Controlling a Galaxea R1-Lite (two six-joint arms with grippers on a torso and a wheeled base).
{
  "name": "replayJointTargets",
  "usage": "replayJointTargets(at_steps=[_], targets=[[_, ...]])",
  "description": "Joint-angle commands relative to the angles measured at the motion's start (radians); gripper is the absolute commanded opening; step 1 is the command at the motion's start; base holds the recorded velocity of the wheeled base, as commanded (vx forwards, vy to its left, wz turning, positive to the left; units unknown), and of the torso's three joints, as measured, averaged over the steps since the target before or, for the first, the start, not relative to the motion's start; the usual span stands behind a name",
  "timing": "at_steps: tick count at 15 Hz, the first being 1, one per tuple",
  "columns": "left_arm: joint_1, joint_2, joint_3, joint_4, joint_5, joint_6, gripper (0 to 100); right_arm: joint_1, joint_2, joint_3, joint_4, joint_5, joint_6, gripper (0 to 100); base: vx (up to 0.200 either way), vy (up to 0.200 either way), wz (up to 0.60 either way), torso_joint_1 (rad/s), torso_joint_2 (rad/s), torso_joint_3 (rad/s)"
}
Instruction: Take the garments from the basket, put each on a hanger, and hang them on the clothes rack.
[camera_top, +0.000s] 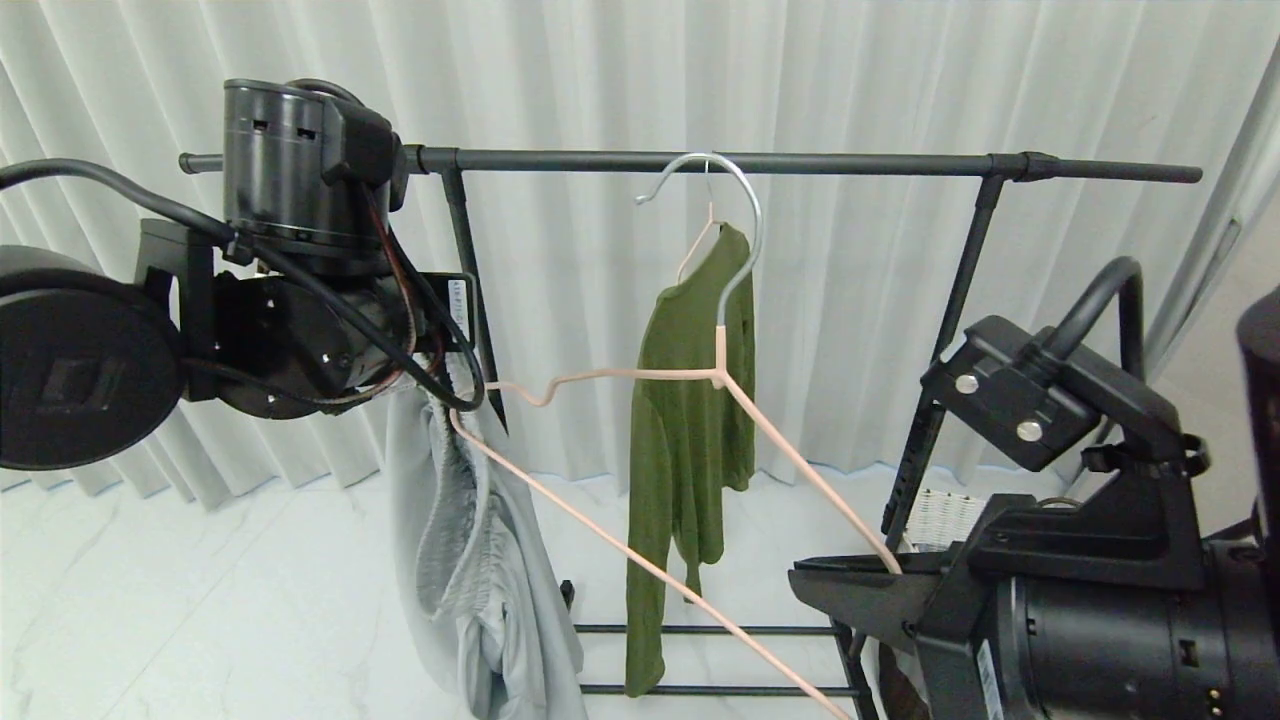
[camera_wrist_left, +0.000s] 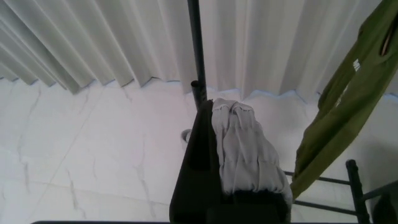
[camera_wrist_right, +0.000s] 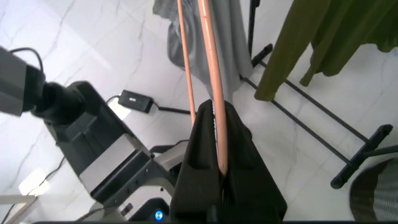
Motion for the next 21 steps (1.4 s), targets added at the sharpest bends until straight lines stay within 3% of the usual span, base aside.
replayJointTargets(at_steps=[1, 8, 12, 18, 21], targets=[[0.0, -0.008, 0.002, 0.0, 0.004, 0.0, 0, -0.001, 0.041, -0.003, -0.031, -0.011, 0.011, 0, 0.0, 0.0, 0.0, 0.0, 0.0, 0.0], [-0.031, -0.028, 0.002, 0.0, 0.019, -0.003, 0, -0.016, 0.13, -0.007, -0.161, -0.049, 0.018, 0, 0.0, 0.0, 0.0, 0.0, 0.0, 0.0], [-0.054, -0.046, 0.0, 0.0, 0.019, -0.003, 0, -0.025, 0.186, -0.061, -0.167, -0.055, 0.026, 0, 0.0, 0.0, 0.0, 0.0, 0.0, 0.0], [-0.148, -0.103, -0.014, -0.002, 0.018, -0.025, 0, -0.04, 0.282, -0.162, -0.172, -0.06, 0.027, 0, 0.0, 0.0, 0.0, 0.0, 0.0, 0.0], [-0.249, -0.13, -0.015, -0.002, 0.015, -0.074, 0, -0.04, 0.302, -0.19, -0.172, -0.066, 0.029, 0, 0.0, 0.0, 0.0, 0.0, 0.0, 0.0]])
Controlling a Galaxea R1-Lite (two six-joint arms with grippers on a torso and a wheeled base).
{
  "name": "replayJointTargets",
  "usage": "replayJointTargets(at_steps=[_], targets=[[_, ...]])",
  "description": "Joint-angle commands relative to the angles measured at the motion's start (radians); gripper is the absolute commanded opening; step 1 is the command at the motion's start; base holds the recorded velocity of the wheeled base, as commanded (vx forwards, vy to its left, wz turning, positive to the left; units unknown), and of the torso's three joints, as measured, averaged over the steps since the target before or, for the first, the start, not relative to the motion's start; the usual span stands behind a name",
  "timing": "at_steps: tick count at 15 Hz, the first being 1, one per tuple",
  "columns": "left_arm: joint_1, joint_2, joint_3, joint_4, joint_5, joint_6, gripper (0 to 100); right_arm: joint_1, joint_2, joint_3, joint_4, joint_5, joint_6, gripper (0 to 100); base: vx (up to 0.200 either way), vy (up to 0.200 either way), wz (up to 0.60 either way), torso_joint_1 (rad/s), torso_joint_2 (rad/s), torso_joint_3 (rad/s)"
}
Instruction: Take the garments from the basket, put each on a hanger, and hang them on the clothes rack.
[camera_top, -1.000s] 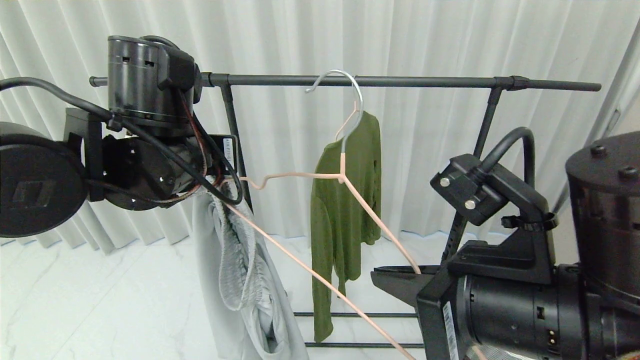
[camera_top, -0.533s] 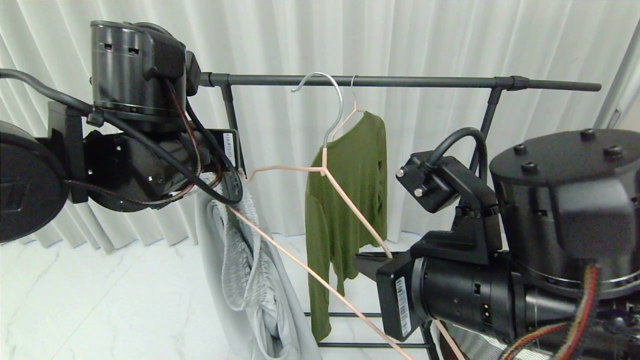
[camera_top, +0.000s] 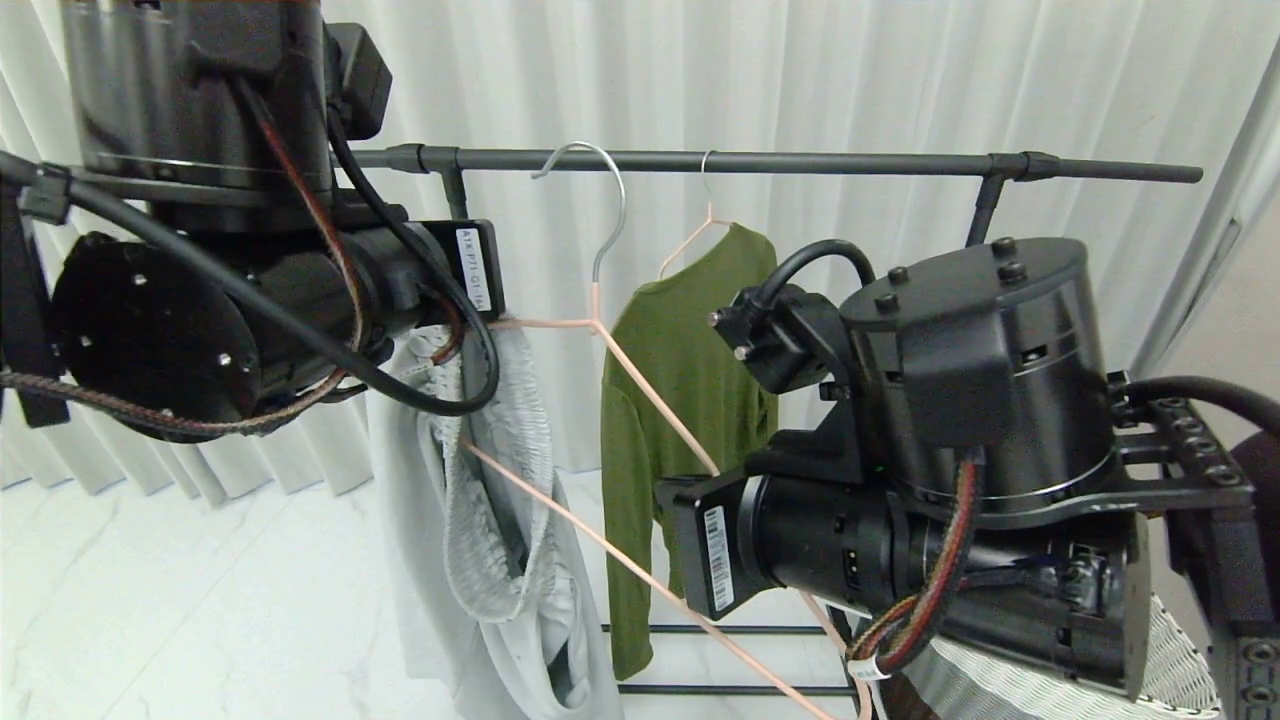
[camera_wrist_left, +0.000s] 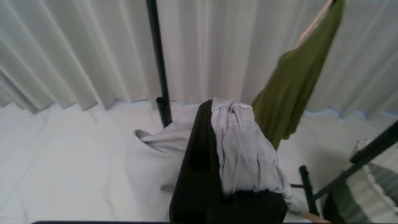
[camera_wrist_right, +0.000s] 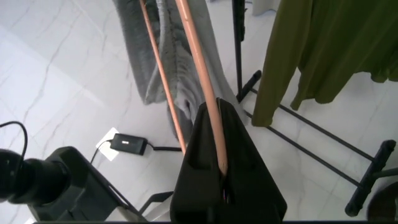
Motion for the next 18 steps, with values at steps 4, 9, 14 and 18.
replayJointTargets(at_steps=[4, 9, 14, 18], targets=[[-0.126, -0.042, -0.004, -0.006, -0.001, -0.04, 0, 0.0, 0.018, -0.01, -0.024, 0.0, 0.001, 0, 0.0, 0.0, 0.0, 0.0, 0.0, 0.0], [-0.134, -0.056, 0.001, -0.008, -0.006, -0.017, 0, -0.038, 0.005, -0.008, -0.041, -0.049, -0.002, 0, 0.0, 0.0, 0.0, 0.0, 0.0, 0.0], [-0.134, -0.121, 0.07, -0.01, -0.15, 0.158, 0, -0.061, -0.033, -0.001, -0.102, -0.058, -0.006, 0, 0.0, 0.0, 0.0, 0.0, 0.0, 0.0], [-0.135, -0.082, 0.072, -0.077, -0.181, 0.217, 0, -0.06, -0.047, 0.001, -0.145, -0.077, -0.009, 0, 0.0, 0.0, 0.0, 0.0, 0.0, 0.0]])
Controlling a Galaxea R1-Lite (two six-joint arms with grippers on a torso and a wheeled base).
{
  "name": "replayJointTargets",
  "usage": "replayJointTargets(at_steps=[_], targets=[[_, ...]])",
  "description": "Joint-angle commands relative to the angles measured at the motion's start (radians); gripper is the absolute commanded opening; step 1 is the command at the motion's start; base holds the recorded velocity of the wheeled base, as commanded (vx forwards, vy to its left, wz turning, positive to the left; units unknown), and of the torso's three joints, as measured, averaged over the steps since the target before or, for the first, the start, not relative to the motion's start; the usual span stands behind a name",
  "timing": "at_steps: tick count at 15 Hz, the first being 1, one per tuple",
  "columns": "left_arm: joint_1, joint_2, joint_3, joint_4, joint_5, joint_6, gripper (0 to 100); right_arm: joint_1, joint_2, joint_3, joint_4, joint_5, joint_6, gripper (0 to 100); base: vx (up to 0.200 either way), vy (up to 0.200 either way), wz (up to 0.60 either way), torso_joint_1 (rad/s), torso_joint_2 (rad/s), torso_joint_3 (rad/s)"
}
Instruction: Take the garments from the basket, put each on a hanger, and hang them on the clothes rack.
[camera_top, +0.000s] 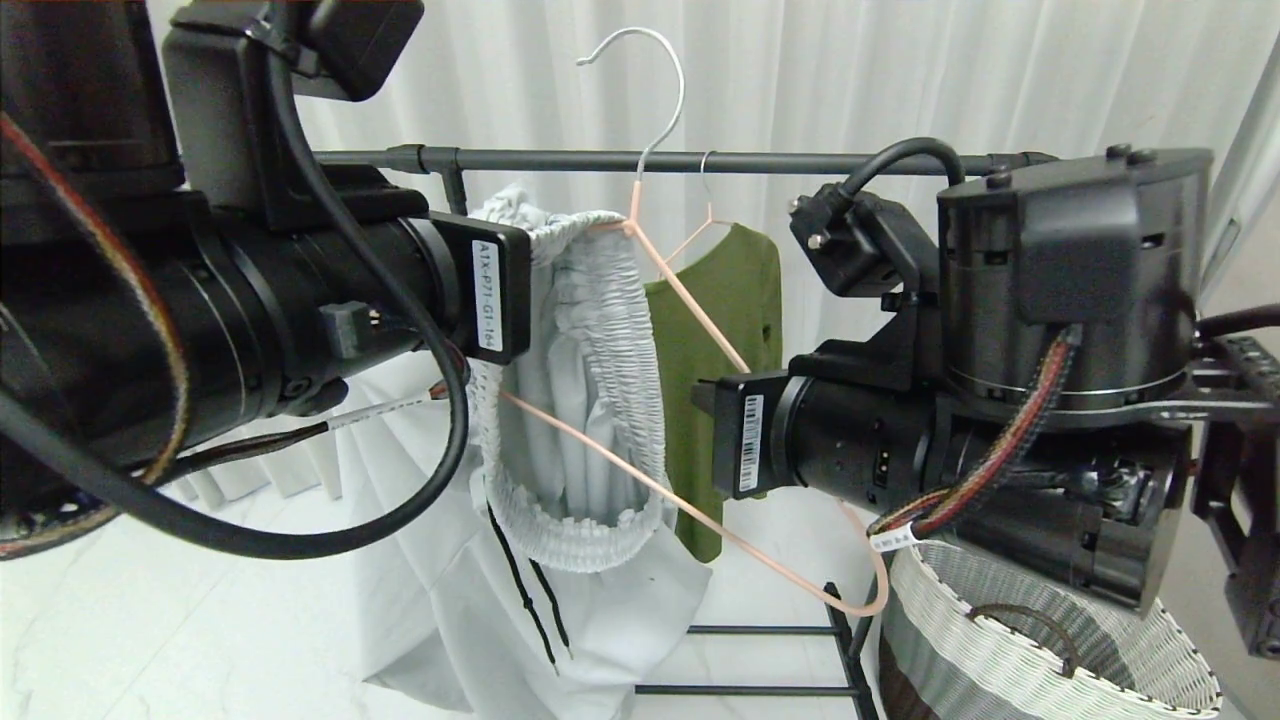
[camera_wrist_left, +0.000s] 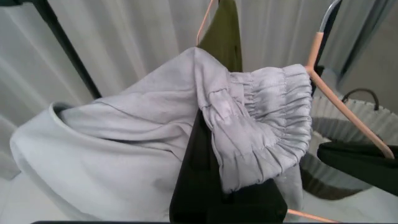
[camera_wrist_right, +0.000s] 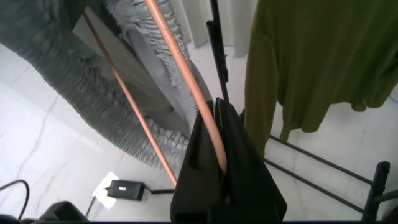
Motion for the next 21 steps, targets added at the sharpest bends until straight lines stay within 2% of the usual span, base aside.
replayJointTargets(at_steps=[1, 3, 6, 7, 13, 17, 21], targets=[[0.0, 0.031, 0.006, -0.036, 0.001, 0.021, 0, 0.001, -0.015, 0.0, -0.008, -0.01, 0.0, 0, 0.0, 0.0, 0.0, 0.0, 0.0, 0.0], [0.0, 0.042, 0.007, -0.049, 0.0, 0.053, 0, 0.004, -0.025, 0.002, -0.025, -0.025, -0.013, 0, 0.0, 0.0, 0.0, 0.0, 0.0, 0.0], [0.0, 0.048, 0.006, -0.05, 0.0, 0.053, 0, 0.004, -0.04, 0.022, -0.067, -0.027, -0.055, 0, 0.0, 0.0, 0.0, 0.0, 0.0, 0.0], [0.0, 0.048, 0.006, -0.05, 0.0, 0.053, 100, 0.004, -0.049, 0.039, -0.088, -0.025, -0.077, 0, 0.0, 0.0, 0.0, 0.0, 0.0, 0.0], [-0.031, 0.036, 0.01, -0.058, 0.0, 0.05, 100, -0.011, -0.058, 0.069, -0.192, -0.027, -0.123, 0, 0.0, 0.0, 0.0, 0.0, 0.0, 0.0], [-0.036, -0.033, 0.095, -0.058, 0.0, 0.05, 100, -0.054, -0.062, 0.146, -0.364, -0.019, -0.218, 0, 0.0, 0.0, 0.0, 0.0, 0.0, 0.0], [0.036, -0.114, 0.185, -0.058, -0.023, 0.054, 100, -0.085, -0.091, 0.203, -0.473, 0.039, -0.287, 0, 0.0, 0.0, 0.0, 0.0, 0.0, 0.0]])
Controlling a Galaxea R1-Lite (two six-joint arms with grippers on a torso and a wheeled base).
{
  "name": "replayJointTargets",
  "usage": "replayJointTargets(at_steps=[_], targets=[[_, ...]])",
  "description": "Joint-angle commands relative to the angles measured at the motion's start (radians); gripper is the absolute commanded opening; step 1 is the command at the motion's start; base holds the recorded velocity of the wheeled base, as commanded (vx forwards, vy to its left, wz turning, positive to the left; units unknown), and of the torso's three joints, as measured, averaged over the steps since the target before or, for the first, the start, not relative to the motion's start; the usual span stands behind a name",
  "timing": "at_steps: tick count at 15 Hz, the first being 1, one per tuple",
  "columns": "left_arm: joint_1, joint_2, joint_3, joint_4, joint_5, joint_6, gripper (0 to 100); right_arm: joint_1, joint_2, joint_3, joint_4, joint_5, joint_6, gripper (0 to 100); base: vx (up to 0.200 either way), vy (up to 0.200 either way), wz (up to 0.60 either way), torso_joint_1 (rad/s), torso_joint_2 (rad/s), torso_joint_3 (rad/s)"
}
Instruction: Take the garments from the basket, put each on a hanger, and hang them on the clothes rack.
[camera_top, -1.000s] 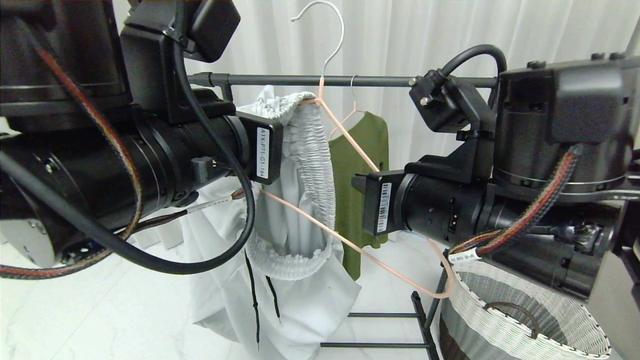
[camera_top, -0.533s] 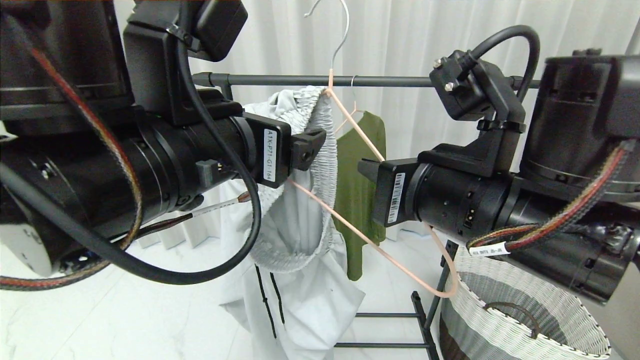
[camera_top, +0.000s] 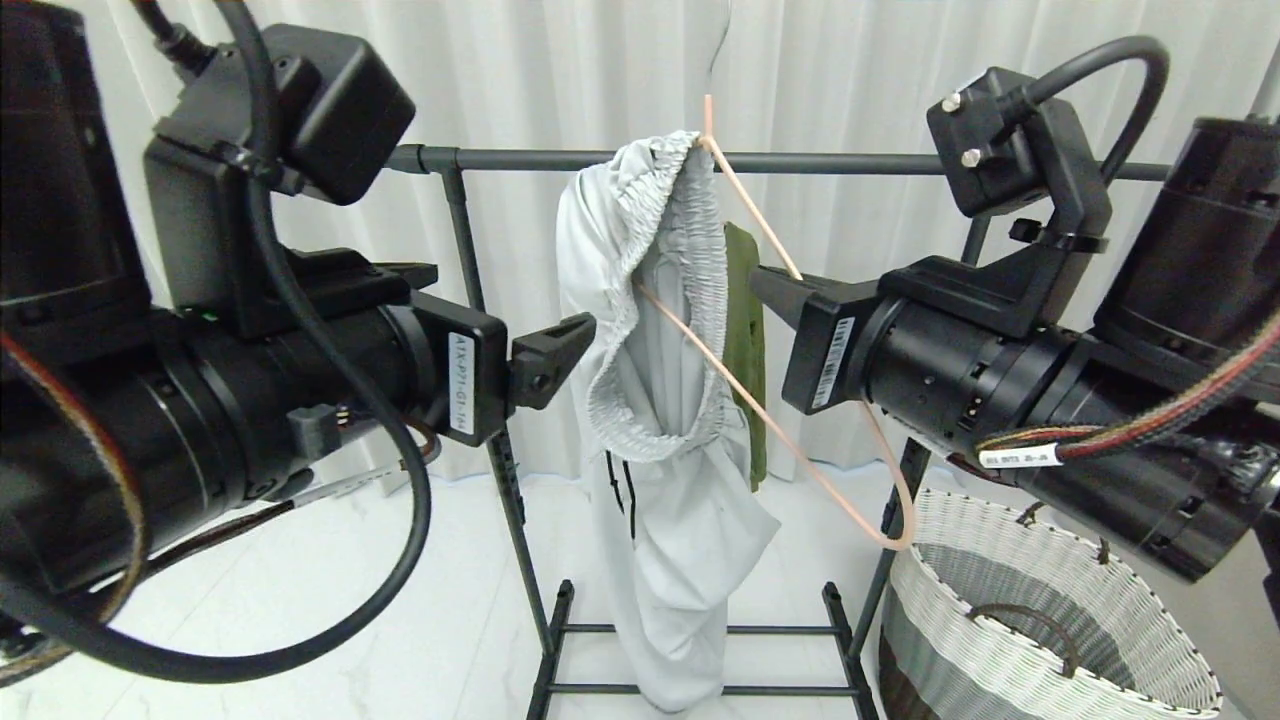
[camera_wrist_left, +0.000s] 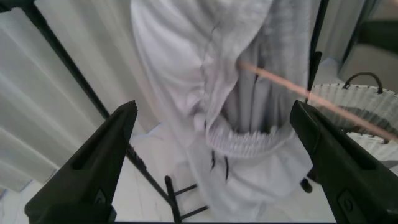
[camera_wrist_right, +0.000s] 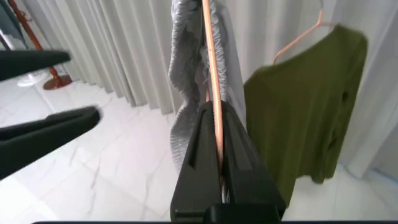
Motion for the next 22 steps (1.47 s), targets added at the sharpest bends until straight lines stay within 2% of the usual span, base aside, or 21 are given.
replayJointTargets(at_steps=[1, 3, 5, 6, 7, 10, 12, 14, 20, 22], targets=[[0.041, -0.05, 0.024, -0.001, -0.014, 0.001, 100, -0.016, -0.024, 0.021, -0.009, 0.016, -0.012, 0, 0.0, 0.0, 0.0, 0.0, 0.0, 0.0], [0.1, -0.054, 0.017, -0.002, -0.084, 0.015, 100, -0.05, -0.065, 0.049, -0.013, 0.088, -0.056, 0, 0.0, 0.0, 0.0, 0.0, 0.0, 0.0], [0.173, -0.053, 0.018, -0.042, -0.199, 0.109, 100, -0.099, -0.122, 0.092, -0.013, 0.191, -0.105, 0, 0.0, 0.0, 0.0, 0.0, 0.0, 0.0], [0.188, -0.05, 0.02, -0.063, -0.236, 0.13, 100, -0.111, -0.134, 0.104, -0.013, 0.219, -0.114, 0, 0.0, 0.0, 0.0, 0.0, 0.0, 0.0], [0.219, -0.04, 0.023, -0.108, -0.316, 0.181, 100, -0.148, -0.162, 0.129, -0.009, 0.282, -0.128, 0, 0.0, 0.0, 0.0, 0.0, 0.0, 0.0], [0.251, -0.014, 0.012, -0.126, -0.42, 0.311, 100, -0.188, -0.211, 0.142, 0.05, 0.38, -0.131, 0, 0.0, 0.0, 0.0, 0.0, 0.0, 0.0], [0.251, -0.005, 0.003, -0.128, -0.445, 0.33, 100, -0.191, -0.245, 0.142, 0.113, 0.45, -0.131, 0, 0.0, 0.0, 0.0, 0.0, 0.0, 0.0], [0.248, -0.007, 0.004, -0.128, -0.446, 0.33, 100, -0.189, -0.257, 0.149, 0.136, 0.49, -0.133, 0, 0.0, 0.0, 0.0, 0.0, 0.0, 0.0], [0.223, 0.015, -0.01, -0.129, -0.475, 0.385, 100, -0.103, -0.255, 0.147, 0.169, 0.501, -0.137, 0, 0.0, 0.0, 0.0, 0.0, 0.0, 0.0], [0.199, 0.022, -0.01, -0.129, -0.477, 0.389, 100, -0.086, -0.249, 0.149, 0.172, 0.507, -0.168, 0, 0.0, 0.0, 0.0, 0.0, 0.0, 0.0]])
